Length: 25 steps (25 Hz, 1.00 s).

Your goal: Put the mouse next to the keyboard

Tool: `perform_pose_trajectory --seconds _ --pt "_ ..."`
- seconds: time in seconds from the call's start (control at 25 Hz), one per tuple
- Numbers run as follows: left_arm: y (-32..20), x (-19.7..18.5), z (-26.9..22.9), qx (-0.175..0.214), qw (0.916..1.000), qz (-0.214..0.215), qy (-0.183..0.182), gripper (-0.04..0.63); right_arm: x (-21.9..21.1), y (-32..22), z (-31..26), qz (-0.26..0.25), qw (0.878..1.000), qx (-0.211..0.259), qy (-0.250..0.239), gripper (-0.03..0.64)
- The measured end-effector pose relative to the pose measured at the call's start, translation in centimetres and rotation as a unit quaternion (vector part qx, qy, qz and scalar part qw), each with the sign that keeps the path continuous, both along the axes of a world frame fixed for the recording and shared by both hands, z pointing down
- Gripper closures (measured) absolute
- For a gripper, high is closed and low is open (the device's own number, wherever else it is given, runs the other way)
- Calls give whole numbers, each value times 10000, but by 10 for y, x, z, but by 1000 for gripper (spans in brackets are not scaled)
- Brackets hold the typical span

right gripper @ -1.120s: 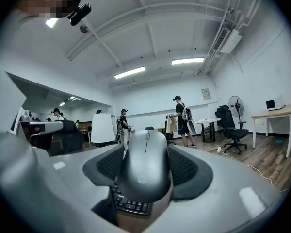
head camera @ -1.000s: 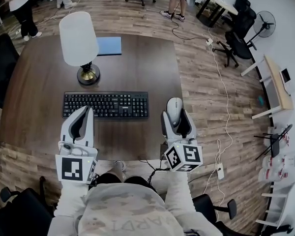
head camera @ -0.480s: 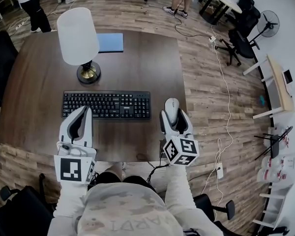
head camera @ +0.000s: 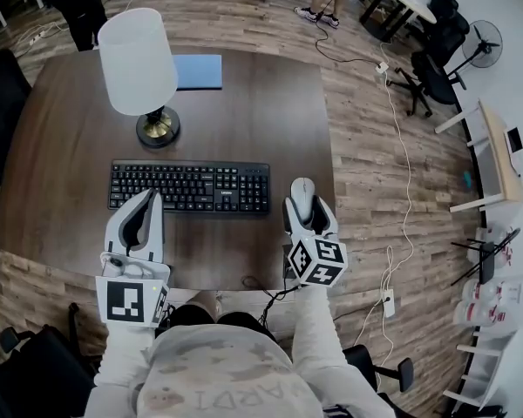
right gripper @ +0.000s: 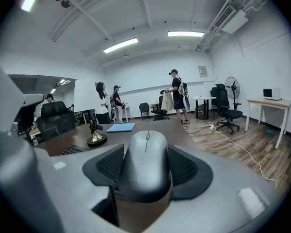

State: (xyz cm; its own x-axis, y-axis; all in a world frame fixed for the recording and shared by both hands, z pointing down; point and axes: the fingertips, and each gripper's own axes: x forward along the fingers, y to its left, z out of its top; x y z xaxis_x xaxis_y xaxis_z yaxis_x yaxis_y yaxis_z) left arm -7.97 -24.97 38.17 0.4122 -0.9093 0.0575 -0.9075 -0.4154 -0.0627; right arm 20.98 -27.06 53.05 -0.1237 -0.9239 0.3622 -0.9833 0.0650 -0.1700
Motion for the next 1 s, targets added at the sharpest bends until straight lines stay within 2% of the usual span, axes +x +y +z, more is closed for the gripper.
perform_pose_trajectory --seconds 1.0 --pt "-39 2 19 -231 9997 1 -70 589 24 -42 94 171 9916 -1270 183 318"
